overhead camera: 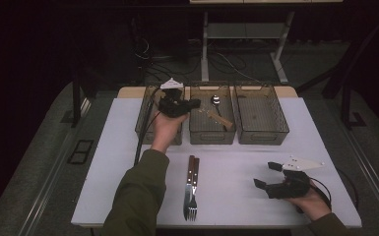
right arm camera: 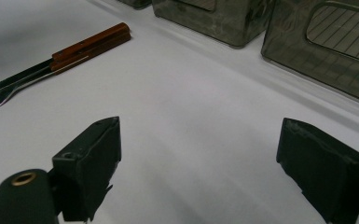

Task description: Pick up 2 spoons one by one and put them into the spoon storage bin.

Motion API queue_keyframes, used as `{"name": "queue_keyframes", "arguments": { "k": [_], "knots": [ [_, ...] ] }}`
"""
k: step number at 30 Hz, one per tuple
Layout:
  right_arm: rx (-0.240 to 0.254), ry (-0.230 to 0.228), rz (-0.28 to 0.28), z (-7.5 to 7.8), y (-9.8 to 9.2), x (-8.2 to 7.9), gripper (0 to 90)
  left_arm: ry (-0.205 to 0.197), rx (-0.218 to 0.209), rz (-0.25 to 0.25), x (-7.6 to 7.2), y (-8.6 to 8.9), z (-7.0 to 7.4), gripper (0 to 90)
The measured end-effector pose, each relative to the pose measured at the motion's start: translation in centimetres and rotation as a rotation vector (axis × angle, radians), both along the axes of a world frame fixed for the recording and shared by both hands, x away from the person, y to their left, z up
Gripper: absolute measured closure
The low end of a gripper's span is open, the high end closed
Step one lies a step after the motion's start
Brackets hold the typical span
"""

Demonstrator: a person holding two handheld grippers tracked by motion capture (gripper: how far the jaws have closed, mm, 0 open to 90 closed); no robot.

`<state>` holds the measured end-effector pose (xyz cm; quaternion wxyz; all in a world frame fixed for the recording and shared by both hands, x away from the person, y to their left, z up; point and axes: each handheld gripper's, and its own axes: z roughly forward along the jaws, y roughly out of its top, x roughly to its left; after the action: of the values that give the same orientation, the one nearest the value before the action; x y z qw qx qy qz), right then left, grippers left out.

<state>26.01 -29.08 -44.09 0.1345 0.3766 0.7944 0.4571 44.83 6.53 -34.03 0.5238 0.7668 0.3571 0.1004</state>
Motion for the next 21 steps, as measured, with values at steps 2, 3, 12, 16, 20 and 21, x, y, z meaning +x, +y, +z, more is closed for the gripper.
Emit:
{"name": "queue_keyframes", "arguments": {
  "k": [2,3,12,16,20,21],
  "knots": [
    [-0.001,-0.001,0.005,0.1,0.0,0.0,13.9,0.002,0.012,0.003,0.3,-0.4,-0.1,85.8],
    [-0.002,-0.004,0.006,0.1,0.0,0.0,13.9,0.002,0.026,0.01,0.5,-0.8,-0.3,85.7],
    [-0.009,-0.008,0.012,0.1,0.1,-0.1,13.9,0.045,0.132,0.046,1.9,-2.2,-2.6,85.7],
    [-0.01,-0.006,0.017,0.1,0.2,-0.1,13.9,0.059,0.18,0.039,2.1,-2.7,-3.3,85.7],
    [-0.015,-0.009,0.016,0.1,0.2,-0.2,13.9,0.069,0.226,0.043,2.1,-3.5,-4.0,85.7],
    [-0.014,-0.009,0.016,0.1,0.2,-0.2,13.9,0.072,0.237,0.04,2.0,-3.6,-4.2,85.7]
  ]
}}
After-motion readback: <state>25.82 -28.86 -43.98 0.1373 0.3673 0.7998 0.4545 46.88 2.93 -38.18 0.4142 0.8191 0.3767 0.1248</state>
